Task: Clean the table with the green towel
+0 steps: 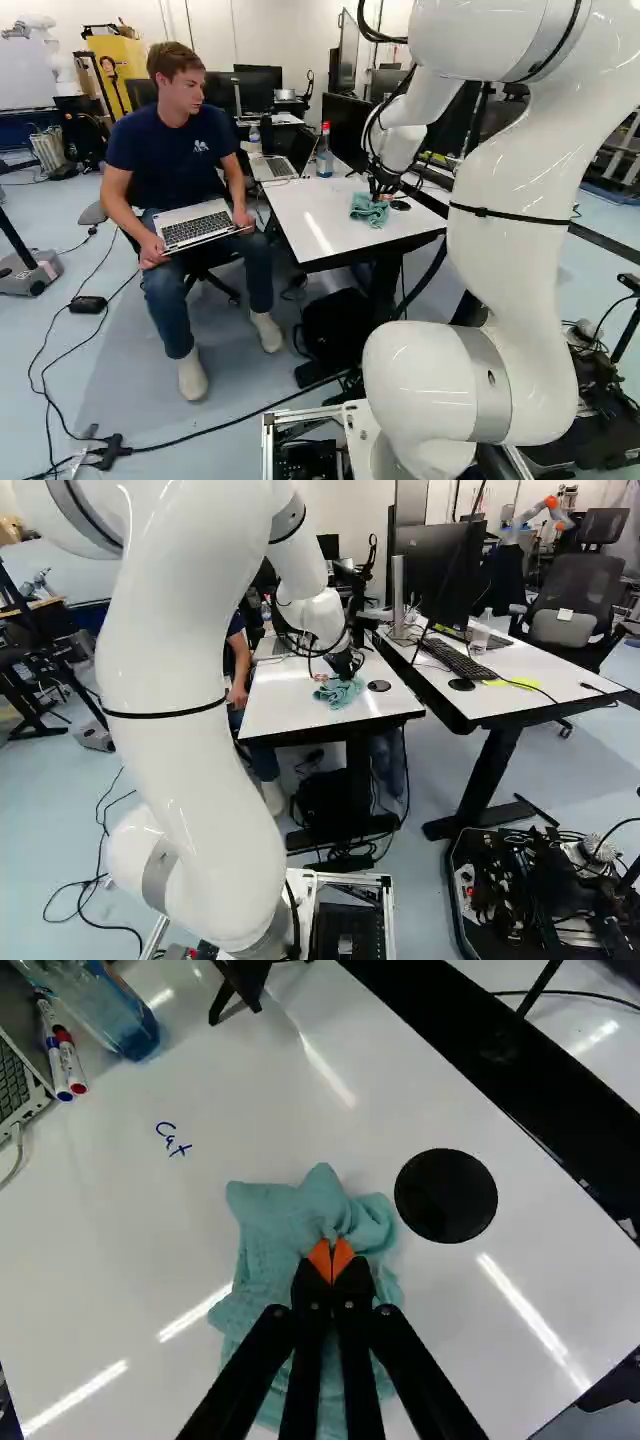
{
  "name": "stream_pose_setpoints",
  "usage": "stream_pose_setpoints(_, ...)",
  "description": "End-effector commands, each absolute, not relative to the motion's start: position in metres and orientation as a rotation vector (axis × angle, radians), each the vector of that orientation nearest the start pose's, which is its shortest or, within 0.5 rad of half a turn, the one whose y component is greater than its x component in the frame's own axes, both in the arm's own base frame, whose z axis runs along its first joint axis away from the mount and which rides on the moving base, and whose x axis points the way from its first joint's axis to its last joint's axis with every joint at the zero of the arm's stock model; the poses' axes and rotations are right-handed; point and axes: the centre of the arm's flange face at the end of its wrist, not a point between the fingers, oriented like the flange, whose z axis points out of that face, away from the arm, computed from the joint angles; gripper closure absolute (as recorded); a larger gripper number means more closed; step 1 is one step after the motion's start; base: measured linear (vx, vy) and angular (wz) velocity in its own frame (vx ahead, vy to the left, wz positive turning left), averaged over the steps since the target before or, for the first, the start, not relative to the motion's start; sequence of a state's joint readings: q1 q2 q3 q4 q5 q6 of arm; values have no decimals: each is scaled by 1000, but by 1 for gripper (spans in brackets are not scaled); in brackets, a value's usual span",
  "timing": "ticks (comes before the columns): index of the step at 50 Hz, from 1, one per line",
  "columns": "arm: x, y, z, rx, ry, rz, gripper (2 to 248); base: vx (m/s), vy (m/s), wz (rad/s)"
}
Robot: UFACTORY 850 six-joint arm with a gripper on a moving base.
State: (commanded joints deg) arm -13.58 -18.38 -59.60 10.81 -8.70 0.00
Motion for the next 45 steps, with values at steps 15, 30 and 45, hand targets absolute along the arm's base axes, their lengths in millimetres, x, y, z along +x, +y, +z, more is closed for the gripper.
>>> stream_pose_setpoints(15,563,-132,436,-2935,615,-889,228,0,0,0)
stream_pose_setpoints(30,590,-134,434,-2929,602,-913,228,0,0,0)
stream_pose_setpoints(45,614,-135,433,-2922,588,-937,228,0,0,0)
